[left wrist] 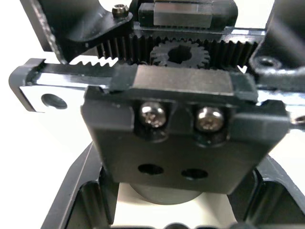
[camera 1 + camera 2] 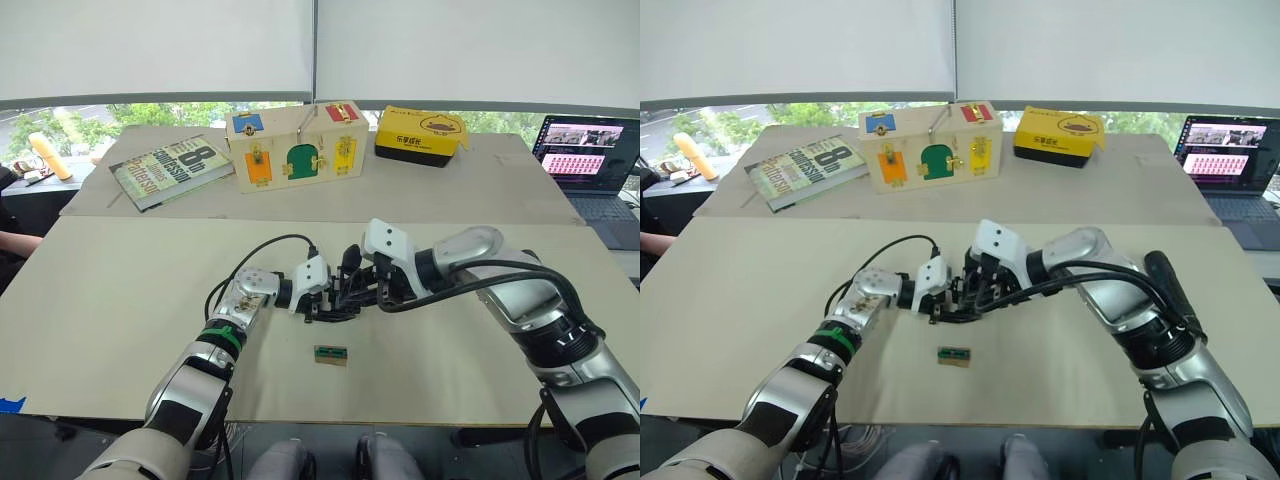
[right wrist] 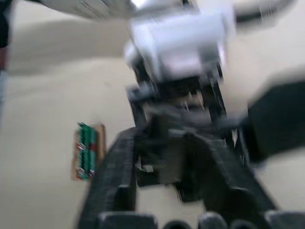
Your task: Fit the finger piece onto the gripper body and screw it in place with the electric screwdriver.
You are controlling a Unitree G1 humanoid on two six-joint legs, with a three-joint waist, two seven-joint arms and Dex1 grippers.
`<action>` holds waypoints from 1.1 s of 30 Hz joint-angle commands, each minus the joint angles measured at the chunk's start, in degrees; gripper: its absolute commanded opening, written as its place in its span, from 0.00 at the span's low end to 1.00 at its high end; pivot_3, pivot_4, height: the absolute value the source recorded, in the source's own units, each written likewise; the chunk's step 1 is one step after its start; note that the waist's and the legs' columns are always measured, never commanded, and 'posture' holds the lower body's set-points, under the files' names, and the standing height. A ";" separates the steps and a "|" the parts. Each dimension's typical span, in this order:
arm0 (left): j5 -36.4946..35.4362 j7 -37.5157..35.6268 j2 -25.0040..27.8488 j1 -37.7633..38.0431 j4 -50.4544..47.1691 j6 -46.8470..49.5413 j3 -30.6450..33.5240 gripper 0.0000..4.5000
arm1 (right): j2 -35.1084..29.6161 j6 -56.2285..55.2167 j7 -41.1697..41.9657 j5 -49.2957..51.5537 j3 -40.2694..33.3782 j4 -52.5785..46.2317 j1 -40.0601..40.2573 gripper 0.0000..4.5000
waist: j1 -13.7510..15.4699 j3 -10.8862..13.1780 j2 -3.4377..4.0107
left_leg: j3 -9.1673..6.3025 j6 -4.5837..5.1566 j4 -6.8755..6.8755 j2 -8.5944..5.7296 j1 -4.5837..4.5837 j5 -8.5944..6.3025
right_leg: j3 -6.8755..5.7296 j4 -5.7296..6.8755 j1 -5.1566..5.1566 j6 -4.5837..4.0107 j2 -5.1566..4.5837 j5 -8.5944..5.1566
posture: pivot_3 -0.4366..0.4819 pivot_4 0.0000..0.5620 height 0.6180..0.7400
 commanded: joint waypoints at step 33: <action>-40.28 -4.47 30.98 5.06 -67.94 61.98 17.57 1.00 | -31.60 3.55 -9.90 -5.82 -20.23 28.60 13.54 0.99 | -0.15 0.35 0.24 | 0.03 -0.30 -0.28 0.06 0.20 -0.16 | 0.20 -0.28 0.23 0.00 0.04 -0.01 | 0.48 0.27 1.00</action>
